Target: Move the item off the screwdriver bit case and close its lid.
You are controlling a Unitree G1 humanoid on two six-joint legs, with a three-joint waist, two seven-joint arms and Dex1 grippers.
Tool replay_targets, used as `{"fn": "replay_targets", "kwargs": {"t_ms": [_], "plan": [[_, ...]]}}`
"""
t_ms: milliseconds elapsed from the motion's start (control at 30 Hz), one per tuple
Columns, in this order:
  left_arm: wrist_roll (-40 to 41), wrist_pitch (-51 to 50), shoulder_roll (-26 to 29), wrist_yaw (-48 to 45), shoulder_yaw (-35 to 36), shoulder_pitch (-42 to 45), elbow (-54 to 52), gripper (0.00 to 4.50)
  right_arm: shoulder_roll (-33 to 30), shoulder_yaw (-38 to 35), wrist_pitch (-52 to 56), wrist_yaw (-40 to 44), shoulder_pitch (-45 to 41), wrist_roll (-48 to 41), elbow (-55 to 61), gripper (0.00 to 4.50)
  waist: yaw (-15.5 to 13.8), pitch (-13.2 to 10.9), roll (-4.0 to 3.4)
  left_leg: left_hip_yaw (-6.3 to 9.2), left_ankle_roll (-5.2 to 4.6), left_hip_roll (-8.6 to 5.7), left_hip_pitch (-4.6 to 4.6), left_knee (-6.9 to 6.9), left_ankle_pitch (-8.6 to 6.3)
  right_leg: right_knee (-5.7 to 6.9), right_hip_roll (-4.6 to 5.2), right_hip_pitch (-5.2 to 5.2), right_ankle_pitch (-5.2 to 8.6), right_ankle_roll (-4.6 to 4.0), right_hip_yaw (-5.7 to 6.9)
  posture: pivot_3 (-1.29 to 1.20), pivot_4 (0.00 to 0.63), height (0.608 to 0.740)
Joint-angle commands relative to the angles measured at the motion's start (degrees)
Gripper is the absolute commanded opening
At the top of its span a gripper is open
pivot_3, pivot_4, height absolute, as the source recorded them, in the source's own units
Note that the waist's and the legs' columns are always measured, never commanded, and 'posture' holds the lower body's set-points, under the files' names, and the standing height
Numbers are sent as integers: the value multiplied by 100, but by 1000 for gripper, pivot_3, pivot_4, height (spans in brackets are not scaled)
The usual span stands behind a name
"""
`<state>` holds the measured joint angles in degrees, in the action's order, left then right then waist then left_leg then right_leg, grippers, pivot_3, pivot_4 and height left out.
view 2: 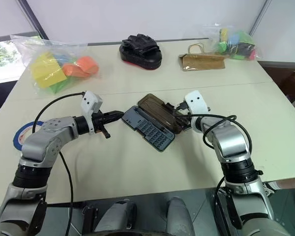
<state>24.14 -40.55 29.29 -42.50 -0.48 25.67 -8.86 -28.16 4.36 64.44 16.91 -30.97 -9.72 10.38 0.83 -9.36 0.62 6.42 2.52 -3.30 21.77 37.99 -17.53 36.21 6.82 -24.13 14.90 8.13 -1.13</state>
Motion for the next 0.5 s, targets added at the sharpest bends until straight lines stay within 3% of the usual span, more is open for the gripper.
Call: {"fn": "replay_targets", "kwargs": {"t_ms": [33,233,267,367,500], "plan": [[-26,124,61,28,42,42,-179,0,-77,-63,-11,-14,-117,95,-41,4464,11,0,-1,0,1,0,3,0,0,3,0,-7,0,0,0,0,150,740],[56,115,38,86,128,38,-246,0,-60,-208,131,63,-124,45,-305,4464,15,1,-1,-3,1,1,10,1,1,6,0,-16,0,0,-2,0,150,740],[92,90,38,80,143,58,-259,0,-64,-178,149,90,-124,44,-324,4231,12,1,-1,-3,2,1,10,2,1,6,0,-16,0,0,-1,0,150,740],[109,117,95,16,137,99,-291,0,-81,-96,199,172,-100,39,-313,3119,3,1,-1,-3,2,0,10,2,1,6,0,-15,0,0,-2,0,150,740],[94,129,119,21,158,138,-286,0,-98,-8,245,255,-59,24,-262,1011,-17,1,-1,-1,2,0,14,4,1,5,0,-15,0,0,-1,0,150,740]]}}
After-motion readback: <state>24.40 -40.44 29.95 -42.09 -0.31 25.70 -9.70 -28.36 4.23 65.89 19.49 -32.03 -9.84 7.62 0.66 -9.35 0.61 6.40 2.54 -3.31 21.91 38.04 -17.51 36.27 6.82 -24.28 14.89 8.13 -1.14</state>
